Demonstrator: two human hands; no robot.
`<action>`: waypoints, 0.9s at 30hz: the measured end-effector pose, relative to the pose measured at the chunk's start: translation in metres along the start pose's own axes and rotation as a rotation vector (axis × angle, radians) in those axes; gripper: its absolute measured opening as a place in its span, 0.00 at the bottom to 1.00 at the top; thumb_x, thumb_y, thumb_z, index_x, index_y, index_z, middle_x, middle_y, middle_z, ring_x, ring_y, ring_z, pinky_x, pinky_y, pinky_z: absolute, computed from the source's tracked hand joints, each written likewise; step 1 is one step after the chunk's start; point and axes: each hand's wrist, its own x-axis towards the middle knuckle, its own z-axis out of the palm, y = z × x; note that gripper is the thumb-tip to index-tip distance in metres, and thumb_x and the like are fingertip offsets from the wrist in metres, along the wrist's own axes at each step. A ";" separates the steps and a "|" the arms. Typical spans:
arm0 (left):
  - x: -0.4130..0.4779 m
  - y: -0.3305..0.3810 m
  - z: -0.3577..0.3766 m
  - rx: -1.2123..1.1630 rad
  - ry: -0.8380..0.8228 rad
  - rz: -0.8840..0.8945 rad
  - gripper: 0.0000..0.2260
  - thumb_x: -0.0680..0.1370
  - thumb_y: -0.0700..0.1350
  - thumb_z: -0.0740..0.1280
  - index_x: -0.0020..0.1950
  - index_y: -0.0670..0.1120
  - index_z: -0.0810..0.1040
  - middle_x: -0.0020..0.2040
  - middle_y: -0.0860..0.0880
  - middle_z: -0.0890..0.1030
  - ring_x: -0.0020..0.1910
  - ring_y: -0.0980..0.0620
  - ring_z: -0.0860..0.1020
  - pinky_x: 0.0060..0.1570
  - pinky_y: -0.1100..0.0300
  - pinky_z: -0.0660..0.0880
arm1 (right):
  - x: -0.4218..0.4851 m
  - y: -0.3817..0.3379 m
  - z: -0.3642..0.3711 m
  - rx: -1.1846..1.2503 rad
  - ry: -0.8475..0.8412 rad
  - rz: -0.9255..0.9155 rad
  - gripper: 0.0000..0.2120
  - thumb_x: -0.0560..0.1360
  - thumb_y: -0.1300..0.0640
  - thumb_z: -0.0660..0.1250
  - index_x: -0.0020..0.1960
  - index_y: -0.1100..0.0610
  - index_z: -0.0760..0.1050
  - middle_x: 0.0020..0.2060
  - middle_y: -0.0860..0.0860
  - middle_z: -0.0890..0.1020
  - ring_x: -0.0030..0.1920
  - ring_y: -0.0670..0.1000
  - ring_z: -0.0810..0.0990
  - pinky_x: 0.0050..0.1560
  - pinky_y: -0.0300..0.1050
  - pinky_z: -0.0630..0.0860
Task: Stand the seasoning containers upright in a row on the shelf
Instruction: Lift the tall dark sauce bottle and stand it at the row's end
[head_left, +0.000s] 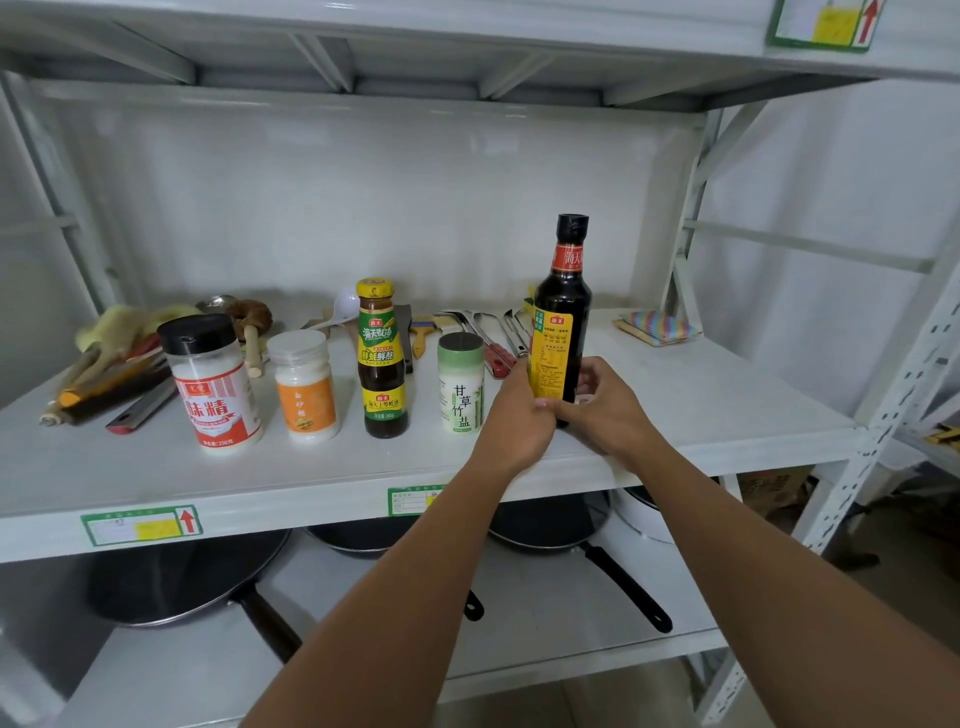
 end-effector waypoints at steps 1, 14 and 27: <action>0.000 0.000 0.000 -0.002 0.003 0.002 0.18 0.80 0.39 0.62 0.69 0.54 0.71 0.57 0.55 0.80 0.51 0.66 0.77 0.44 0.73 0.69 | 0.001 0.001 0.001 -0.010 0.004 -0.001 0.35 0.67 0.43 0.82 0.68 0.52 0.74 0.57 0.47 0.82 0.57 0.48 0.81 0.54 0.39 0.77; 0.000 -0.003 -0.003 -0.005 0.007 -0.036 0.24 0.79 0.38 0.64 0.76 0.50 0.68 0.60 0.57 0.75 0.58 0.56 0.75 0.46 0.72 0.66 | 0.002 0.004 -0.006 0.137 -0.099 0.001 0.29 0.73 0.53 0.80 0.72 0.49 0.78 0.63 0.45 0.84 0.64 0.46 0.81 0.68 0.49 0.76; 0.000 -0.004 0.000 0.051 0.041 -0.035 0.22 0.82 0.40 0.63 0.75 0.48 0.66 0.65 0.50 0.78 0.54 0.57 0.74 0.42 0.76 0.64 | 0.002 -0.002 0.004 -0.061 0.025 -0.007 0.38 0.68 0.44 0.82 0.73 0.50 0.70 0.57 0.48 0.80 0.50 0.49 0.80 0.47 0.39 0.76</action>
